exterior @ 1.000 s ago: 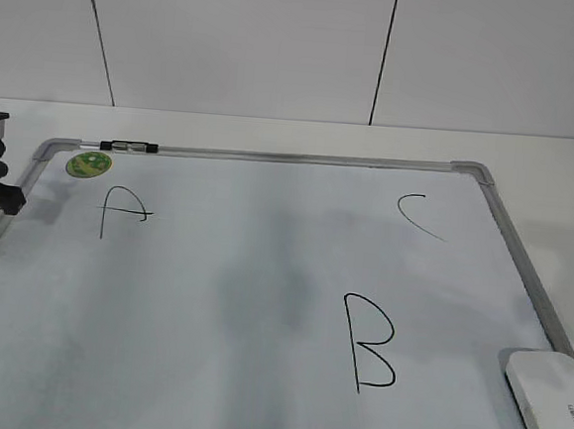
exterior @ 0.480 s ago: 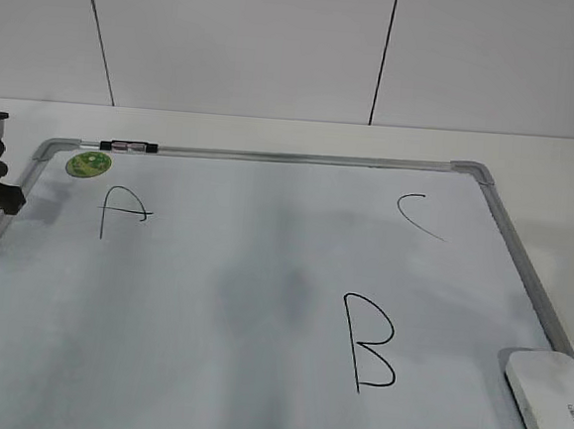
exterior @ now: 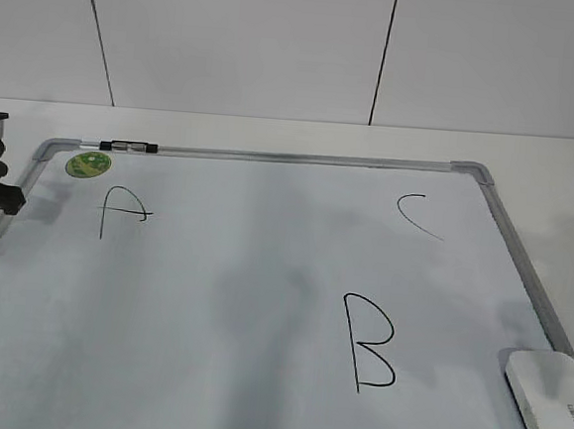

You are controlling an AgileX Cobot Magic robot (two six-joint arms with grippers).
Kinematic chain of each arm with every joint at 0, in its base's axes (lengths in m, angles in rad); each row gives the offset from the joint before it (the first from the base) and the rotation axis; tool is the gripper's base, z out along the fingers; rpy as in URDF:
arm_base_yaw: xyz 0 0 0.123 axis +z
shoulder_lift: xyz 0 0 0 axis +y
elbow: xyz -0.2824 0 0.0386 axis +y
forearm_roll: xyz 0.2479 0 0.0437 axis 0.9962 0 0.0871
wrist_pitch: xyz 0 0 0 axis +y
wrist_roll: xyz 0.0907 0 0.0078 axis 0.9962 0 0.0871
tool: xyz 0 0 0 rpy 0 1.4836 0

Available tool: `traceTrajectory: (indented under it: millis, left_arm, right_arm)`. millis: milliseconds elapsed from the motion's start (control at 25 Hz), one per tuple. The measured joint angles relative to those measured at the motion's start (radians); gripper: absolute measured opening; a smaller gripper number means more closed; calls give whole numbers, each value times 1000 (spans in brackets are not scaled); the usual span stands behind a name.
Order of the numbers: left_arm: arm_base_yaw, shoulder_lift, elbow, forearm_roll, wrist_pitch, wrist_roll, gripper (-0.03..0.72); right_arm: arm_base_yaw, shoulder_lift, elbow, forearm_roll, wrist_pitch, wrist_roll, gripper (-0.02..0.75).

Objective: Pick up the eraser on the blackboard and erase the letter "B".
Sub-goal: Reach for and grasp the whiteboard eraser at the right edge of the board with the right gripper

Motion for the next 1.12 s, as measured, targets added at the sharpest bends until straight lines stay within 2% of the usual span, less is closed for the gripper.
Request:
traceTrajectory:
  millis: [240,360,520,800,1120]
  left_arm:
    - [0,0,0,0,0,0,108]
    - [0,0,0,0,0,0,108]
    - [0,0,0,-2,0,0,108]
    - [0,0,0,-2,0,0,111]
    - [0,0,0,-2,0,0,113]
  right_arm:
    - [125,12,71,14,-20,42,665]
    - [177,17,77,-64,-47,74,664]
    - [184,28,79,-206,-85,103,663]
    - [184,117,79,-132,-168,111,661]
    - [184,199,79,-130,-253,113,660]
